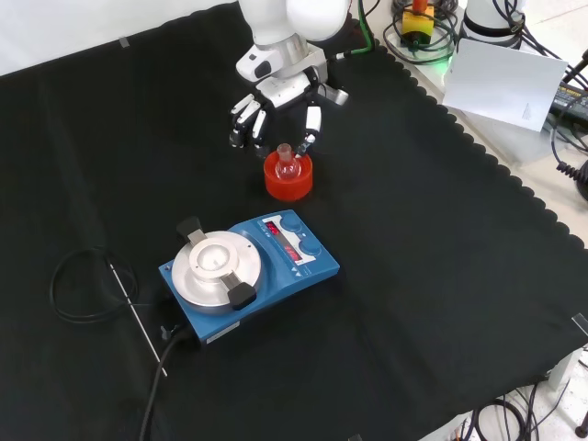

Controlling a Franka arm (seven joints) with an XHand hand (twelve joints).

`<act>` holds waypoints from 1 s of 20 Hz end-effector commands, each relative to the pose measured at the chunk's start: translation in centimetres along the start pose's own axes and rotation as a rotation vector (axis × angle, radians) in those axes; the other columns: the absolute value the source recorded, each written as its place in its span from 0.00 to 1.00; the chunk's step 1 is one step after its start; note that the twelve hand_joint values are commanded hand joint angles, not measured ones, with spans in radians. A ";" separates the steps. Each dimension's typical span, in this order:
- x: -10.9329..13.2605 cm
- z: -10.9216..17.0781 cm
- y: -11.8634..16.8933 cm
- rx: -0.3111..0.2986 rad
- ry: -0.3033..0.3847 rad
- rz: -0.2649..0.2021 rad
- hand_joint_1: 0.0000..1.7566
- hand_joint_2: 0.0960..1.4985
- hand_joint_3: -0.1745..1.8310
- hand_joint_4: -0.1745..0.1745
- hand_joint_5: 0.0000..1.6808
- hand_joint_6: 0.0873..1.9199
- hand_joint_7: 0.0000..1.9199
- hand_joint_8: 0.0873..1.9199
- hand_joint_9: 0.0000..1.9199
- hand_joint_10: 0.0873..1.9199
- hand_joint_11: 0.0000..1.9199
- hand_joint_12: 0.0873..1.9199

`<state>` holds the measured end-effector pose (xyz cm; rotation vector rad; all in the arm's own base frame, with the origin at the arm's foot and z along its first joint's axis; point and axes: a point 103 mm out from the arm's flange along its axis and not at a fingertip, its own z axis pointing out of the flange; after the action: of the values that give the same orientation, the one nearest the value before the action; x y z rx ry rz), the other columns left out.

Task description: Pick up the round-bottom flask.

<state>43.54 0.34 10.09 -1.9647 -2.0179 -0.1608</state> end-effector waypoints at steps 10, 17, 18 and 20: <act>0.2 0.0 0.6 -0.008 -0.009 -0.001 0.54 0.38 0.40 0.41 0.55 0.35 0.13 0.28 0.26 0.30 0.10 0.70; 0.5 0.1 0.6 -0.008 -0.010 -0.002 0.54 0.39 0.40 0.38 0.58 0.35 0.14 0.28 0.27 0.29 0.11 0.69; 0.6 0.1 0.6 -0.008 -0.010 -0.002 0.54 0.39 0.40 0.38 0.58 0.35 0.14 0.28 0.28 0.29 0.11 0.69; 0.6 0.1 0.6 -0.007 -0.011 -0.001 0.54 0.39 0.40 0.38 0.58 0.35 0.14 0.28 0.28 0.28 0.11 0.69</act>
<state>44.16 0.92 10.08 -1.9727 -2.0286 -0.1597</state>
